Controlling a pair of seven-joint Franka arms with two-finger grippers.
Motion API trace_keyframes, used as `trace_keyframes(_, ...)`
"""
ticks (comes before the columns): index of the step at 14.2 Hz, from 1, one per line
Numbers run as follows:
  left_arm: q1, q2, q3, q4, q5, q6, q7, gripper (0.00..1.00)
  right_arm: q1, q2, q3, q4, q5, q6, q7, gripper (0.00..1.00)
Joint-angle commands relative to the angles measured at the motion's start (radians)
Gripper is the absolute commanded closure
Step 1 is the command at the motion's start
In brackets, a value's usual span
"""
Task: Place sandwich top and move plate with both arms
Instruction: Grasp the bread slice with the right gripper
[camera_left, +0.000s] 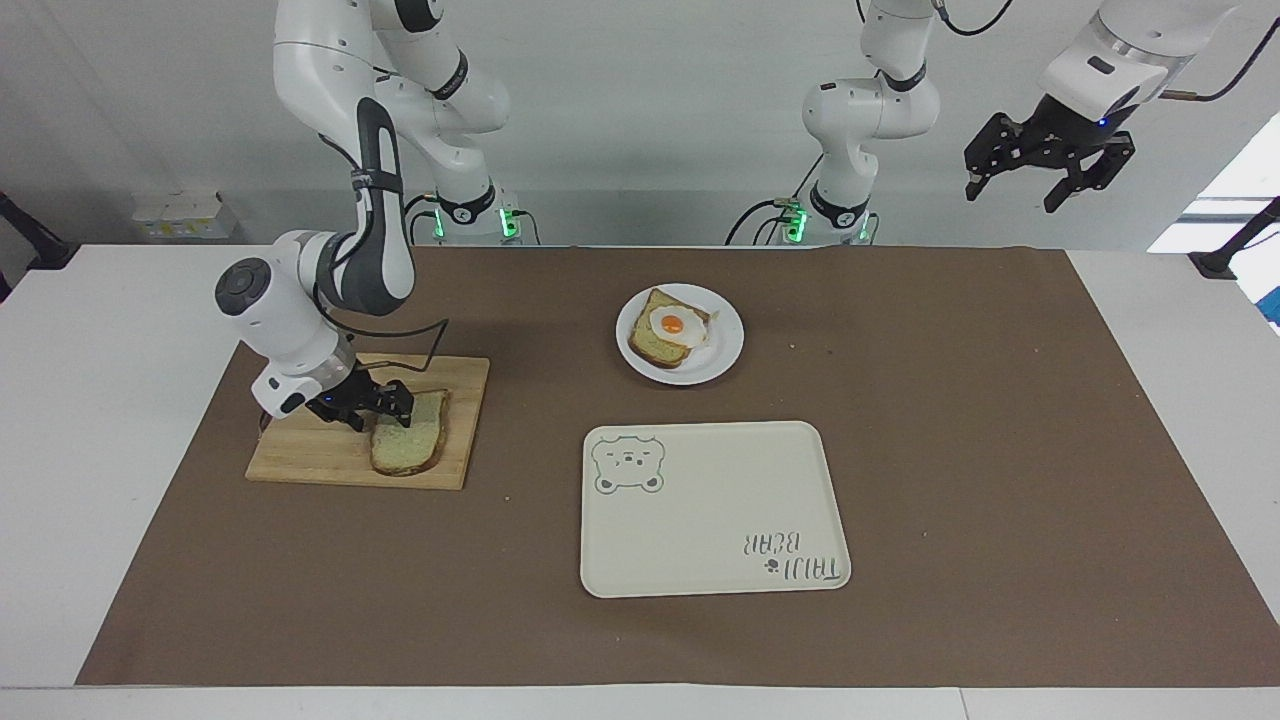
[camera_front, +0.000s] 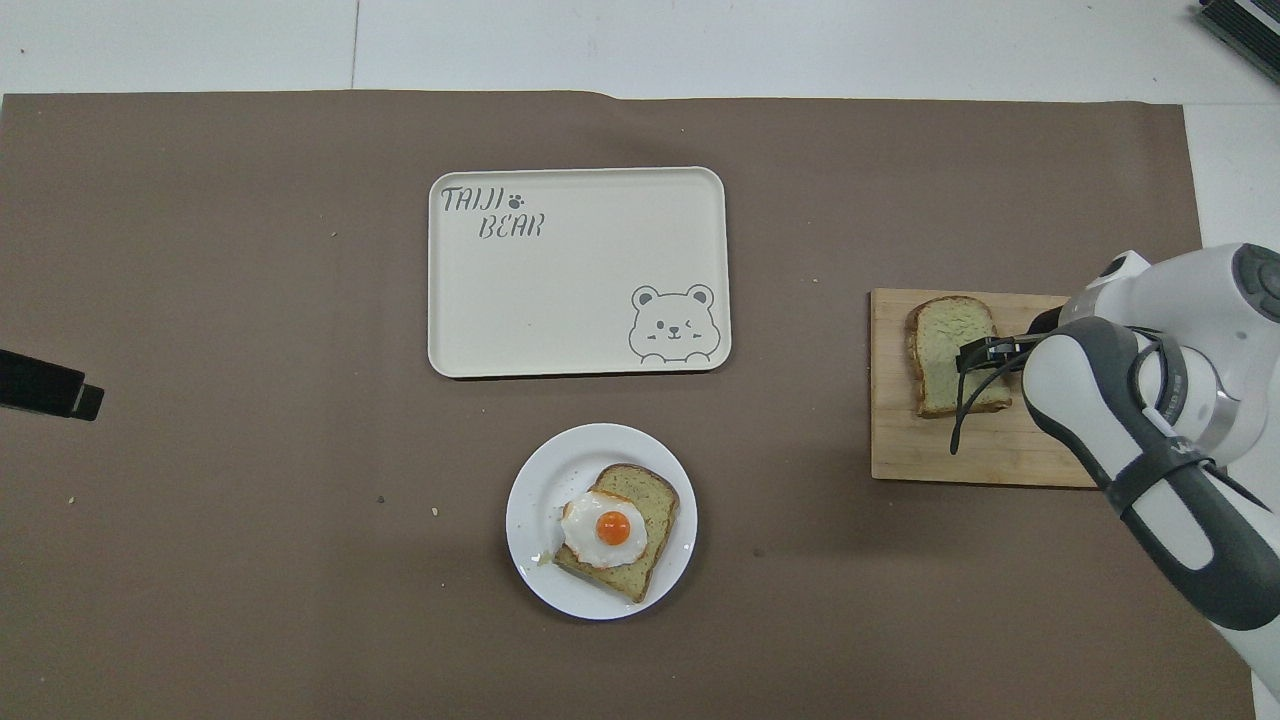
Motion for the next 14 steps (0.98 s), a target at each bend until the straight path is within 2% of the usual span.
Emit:
trace_keyframes(1, -0.002, -0.03, 0.002, -0.035, -0.003, 0.0, 0.001, 0.0, -0.01, -0.013, 0.002, -0.038, 0.018, 0.026, -0.026, 1.0)
trace_keyframes(8, -0.004, -0.03, 0.002, -0.035, -0.003, 0.003, 0.007, 0.0, 0.003, -0.014, 0.001, 0.008, 0.017, -0.003, 0.026, 1.0)
trace_keyframes(14, -0.004, -0.03, 0.002, -0.036, -0.003, 0.003, 0.007, 0.0, 0.015, -0.031, 0.0, 0.076, 0.0, -0.115, 0.06, 1.0)
